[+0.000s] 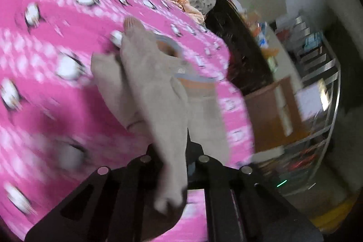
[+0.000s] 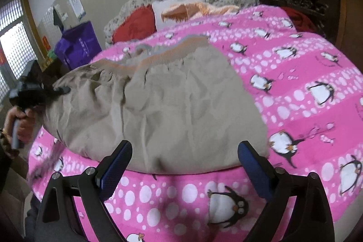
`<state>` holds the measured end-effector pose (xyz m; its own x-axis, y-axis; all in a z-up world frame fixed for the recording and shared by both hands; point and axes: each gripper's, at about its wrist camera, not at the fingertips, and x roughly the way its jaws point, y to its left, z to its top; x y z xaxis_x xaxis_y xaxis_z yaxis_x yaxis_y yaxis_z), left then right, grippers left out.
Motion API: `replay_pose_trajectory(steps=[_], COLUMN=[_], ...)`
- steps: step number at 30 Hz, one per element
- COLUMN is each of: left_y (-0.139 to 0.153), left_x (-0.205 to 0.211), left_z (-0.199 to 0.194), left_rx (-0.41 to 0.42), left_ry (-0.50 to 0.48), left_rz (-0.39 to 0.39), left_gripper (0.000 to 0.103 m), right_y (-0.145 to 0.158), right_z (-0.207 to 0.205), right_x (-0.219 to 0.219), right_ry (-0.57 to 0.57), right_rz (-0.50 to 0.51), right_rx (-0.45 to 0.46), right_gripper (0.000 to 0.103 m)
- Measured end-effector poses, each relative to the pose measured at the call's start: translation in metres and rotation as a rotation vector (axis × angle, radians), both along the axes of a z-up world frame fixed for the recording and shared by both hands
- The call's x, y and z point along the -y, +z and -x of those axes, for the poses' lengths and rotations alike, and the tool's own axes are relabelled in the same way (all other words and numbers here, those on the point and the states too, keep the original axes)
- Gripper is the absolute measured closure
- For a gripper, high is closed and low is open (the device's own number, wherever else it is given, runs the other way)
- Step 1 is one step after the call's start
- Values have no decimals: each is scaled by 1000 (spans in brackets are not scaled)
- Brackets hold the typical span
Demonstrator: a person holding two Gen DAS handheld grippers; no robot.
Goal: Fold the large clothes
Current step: 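Grasp the folded jacket with the left tool and lift it off the bed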
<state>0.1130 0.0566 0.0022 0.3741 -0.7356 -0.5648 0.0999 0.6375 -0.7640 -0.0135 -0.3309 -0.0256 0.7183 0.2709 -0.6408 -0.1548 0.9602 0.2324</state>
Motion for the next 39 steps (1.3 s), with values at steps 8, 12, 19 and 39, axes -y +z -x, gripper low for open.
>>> replay_pose_trajectory(steps=[8, 12, 19, 39], left_y=[20, 14, -4, -23], left_x=[93, 135, 188, 231], left_z=[-13, -20, -22, 8], left_rx=[-130, -168, -212, -162], left_ry=[122, 157, 166, -5], left_rz=[167, 193, 164, 184], left_gripper=[96, 96, 96, 46], right_y=[-1, -3, -12, -11], right_z=[19, 26, 30, 40], right_x=[33, 48, 70, 105], right_ry=[-64, -75, -104, -149], right_rz=[-77, -80, -99, -36], right_rx=[19, 26, 24, 20], right_gripper=[8, 8, 8, 9])
